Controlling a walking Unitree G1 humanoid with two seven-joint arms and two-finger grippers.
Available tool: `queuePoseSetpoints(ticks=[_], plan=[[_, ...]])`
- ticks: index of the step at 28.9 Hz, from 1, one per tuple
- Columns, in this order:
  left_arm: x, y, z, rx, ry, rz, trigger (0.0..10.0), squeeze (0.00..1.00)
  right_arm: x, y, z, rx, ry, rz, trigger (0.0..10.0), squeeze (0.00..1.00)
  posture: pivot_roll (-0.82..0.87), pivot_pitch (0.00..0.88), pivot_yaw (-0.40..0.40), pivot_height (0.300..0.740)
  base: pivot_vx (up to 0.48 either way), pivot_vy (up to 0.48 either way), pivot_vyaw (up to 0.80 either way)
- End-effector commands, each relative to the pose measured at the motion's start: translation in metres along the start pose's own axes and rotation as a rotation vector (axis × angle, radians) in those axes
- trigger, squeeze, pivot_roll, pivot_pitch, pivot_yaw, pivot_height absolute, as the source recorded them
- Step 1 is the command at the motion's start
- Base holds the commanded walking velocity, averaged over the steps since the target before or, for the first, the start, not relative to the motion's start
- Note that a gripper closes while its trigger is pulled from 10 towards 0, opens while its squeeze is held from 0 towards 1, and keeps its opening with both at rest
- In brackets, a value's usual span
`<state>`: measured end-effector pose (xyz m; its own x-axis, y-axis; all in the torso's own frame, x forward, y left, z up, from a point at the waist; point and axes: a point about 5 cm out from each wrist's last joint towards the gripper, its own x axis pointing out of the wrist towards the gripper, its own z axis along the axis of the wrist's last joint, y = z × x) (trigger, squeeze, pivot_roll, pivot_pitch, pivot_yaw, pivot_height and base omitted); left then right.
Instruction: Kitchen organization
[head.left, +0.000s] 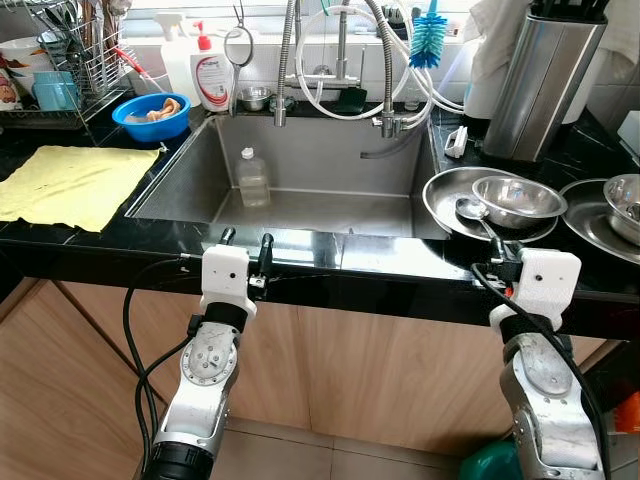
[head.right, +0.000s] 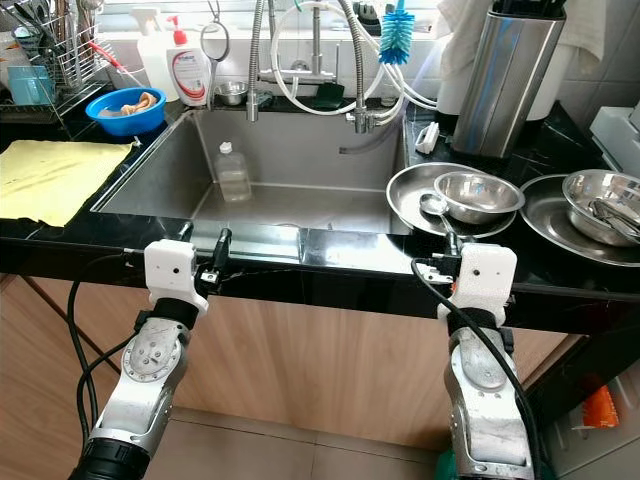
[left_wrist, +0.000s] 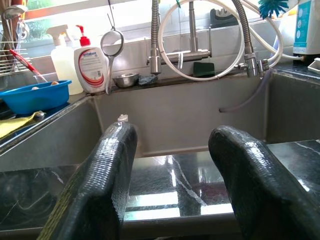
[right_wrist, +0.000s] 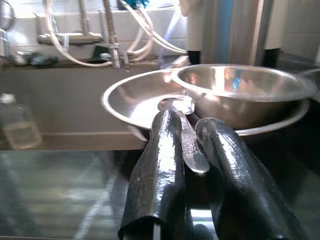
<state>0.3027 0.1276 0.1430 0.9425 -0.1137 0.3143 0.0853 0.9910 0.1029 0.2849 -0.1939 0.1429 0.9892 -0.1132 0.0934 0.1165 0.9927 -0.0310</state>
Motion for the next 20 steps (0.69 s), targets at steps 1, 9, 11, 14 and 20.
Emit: queuePoseSetpoints(ticks=[1, 9, 11, 14, 20], plan=[[0.002, 0.001, 0.002, 0.01, -0.007, -0.002, 10.0, 0.0, 0.002, 0.011, 0.01, 0.022, -0.047, 0.06, 0.0, 0.0, -0.13, 0.0, 0.046, 0.74, 0.0, 0.0, 0.0], [0.002, 0.004, 0.003, 0.023, -0.008, 0.004, 10.0, 0.0, 0.003, 0.014, 0.012, 0.054, -0.06, 0.094, 0.0, 0.0, -0.13, 0.0, 0.043, 0.74, 0.0, 0.0, 0.0], [0.002, 0.003, 0.003, 0.022, -0.008, 0.004, 10.0, 0.0, 0.004, 0.013, 0.017, 0.061, -0.092, 0.094, 0.0, 0.0, -0.13, 0.0, 0.043, 0.74, 0.0, 0.0, 0.0], [0.002, 0.003, 0.003, 0.018, -0.009, 0.005, 10.0, 0.0, 0.005, 0.011, 0.026, 0.042, -0.135, 0.075, 0.0, 0.0, -0.13, 0.0, 0.045, 0.74, 0.0, 0.0, 0.0], [0.002, 0.002, 0.003, 0.013, -0.01, 0.005, 10.0, 0.0, 0.01, 0.012, 0.036, 0.035, -0.165, 0.076, 10.0, 0.0, -0.13, 0.0, 0.047, 0.74, 0.0, 0.0, 0.0]])
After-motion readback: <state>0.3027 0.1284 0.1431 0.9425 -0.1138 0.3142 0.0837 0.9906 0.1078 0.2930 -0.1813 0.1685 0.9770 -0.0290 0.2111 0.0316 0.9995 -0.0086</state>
